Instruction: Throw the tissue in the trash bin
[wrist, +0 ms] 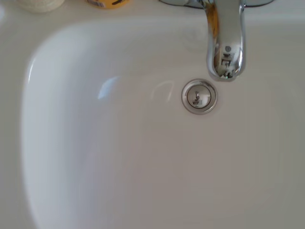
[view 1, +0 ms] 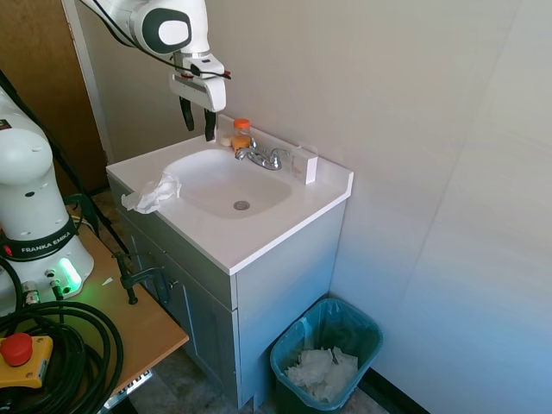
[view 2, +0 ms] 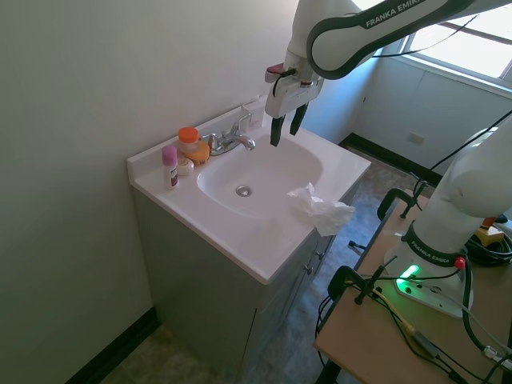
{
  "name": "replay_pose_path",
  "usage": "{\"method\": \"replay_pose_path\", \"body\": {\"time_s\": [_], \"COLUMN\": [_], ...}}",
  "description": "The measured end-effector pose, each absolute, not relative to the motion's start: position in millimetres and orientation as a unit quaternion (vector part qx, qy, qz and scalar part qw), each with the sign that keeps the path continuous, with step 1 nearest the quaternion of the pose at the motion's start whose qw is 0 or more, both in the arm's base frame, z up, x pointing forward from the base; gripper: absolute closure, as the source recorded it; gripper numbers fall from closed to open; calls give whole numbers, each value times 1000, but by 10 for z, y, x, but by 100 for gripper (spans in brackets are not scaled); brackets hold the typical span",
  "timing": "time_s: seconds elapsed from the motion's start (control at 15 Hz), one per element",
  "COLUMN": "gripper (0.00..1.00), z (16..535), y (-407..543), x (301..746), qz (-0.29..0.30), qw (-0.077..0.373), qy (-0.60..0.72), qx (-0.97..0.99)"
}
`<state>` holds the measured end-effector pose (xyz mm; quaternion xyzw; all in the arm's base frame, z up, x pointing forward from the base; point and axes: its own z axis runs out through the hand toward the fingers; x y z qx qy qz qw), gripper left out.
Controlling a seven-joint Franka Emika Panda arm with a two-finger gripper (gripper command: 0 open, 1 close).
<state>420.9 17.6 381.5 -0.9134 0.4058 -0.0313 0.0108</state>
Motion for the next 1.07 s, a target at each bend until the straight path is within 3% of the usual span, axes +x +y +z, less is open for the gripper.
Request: {"method": "replay_pose_path", "body": {"time_s": [0.47,1.07], "gripper": [0,0], "z": [3634,2735], "y": [565,614], "x": [4122,3674], "qz": [-5,71], "qw": [-24,-87], "qy": [376,369], "qx": [-926,-923]}}
